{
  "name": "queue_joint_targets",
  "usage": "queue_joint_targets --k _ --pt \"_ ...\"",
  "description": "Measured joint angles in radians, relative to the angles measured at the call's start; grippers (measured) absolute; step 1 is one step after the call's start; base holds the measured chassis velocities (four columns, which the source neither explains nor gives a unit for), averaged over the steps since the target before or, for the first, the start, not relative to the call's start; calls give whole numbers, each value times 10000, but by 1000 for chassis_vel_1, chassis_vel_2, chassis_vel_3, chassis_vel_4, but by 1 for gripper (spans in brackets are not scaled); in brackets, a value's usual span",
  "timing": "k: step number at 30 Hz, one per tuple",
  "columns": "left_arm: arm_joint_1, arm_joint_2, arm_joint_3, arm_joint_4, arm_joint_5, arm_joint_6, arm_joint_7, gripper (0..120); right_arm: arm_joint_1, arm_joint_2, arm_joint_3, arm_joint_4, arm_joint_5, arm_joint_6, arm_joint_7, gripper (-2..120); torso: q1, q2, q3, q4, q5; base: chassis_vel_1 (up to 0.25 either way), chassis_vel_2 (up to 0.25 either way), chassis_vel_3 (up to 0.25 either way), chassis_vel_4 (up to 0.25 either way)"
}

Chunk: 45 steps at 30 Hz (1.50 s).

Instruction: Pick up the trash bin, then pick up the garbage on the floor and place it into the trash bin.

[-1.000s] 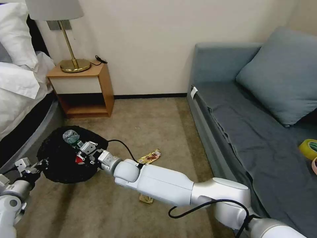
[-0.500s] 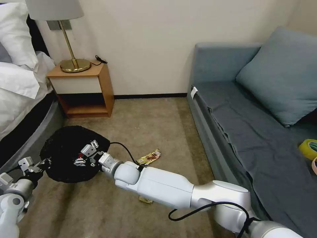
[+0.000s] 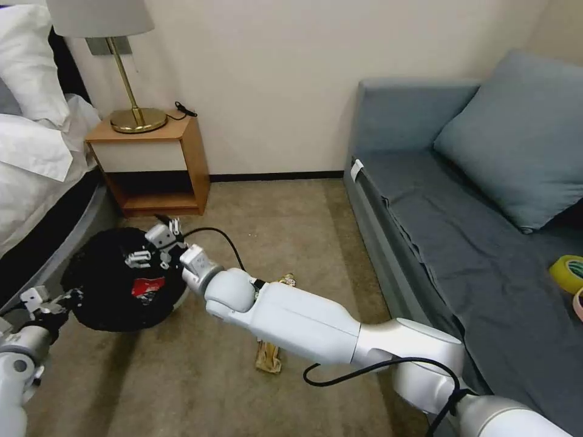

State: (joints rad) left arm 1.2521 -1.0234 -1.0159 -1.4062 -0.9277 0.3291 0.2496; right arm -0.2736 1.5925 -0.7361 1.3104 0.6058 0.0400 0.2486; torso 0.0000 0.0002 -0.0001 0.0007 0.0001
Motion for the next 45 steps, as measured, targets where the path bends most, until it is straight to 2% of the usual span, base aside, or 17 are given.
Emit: queue_joint_targets --k 7,10,15,20,21,23,24,27,29,32,38,45 --pt "75 -32 12 35 150 -91 57 2 -579 -1006 611 565 588 -715 686 100 0 0 1 -12 0 0 0 0 0" --pt "58 -44 36 62 202 -111 67 2 -928 -1493 895 633 1096 -1297 991 100 0 0 1 -9 0 0 0 0 0" --pt "-11 -13 41 76 210 -115 70 2 -1296 -1867 1106 362 1452 -1844 1013 100 0 0 1 -6 0 0 0 0 0" --pt "-51 75 29 181 214 -123 176 2 -1582 -2297 1303 334 3185 -4033 1734 100 0 0 1 -8 1 0 0 0 0" --pt "-51 75 29 181 214 -123 176 2 -1582 -2297 1303 334 3185 -4033 1734 100 0 0 1 -8 1 0 0 0 0" --pt "-64 87 29 230 239 -138 214 2 -1611 -2383 1282 378 4204 -5276 2260 100 0 -1 1 -6 0 0 0 0 0" --pt "-64 87 29 230 239 -138 214 2 -1611 -2383 1282 378 4204 -5276 2260 100 0 -1 1 -6 0 0 0 0 0" --pt "-65 86 30 231 255 -142 248 2 -1754 -2342 1284 285 5421 -6477 3022 100 0 -1 1 -7 1 0 0 0 0" --pt "-65 83 30 231 258 -142 253 2 -1776 -2327 1292 265 5647 -6644 3143 100 0 -1 1 -7 0 0 0 0 0" --pt "-42 59 13 236 288 -142 271 2 -1965 -2189 1402 -94 6971 -7546 3875 100 0 0 1 -6 -1 0 0 0 0" --pt "6 19 -33 242 327 -158 277 2 -2238 -2018 1747 -655 7851 -7866 4309 100 0 -1 1 -6 -1 0 0 0 0" --pt "89 -97 -38 150 430 -164 285 2 -2478 -1761 1926 -1445 7781 -7817 4114 100 0 -1 1 -7 -1 0 0 0 0"
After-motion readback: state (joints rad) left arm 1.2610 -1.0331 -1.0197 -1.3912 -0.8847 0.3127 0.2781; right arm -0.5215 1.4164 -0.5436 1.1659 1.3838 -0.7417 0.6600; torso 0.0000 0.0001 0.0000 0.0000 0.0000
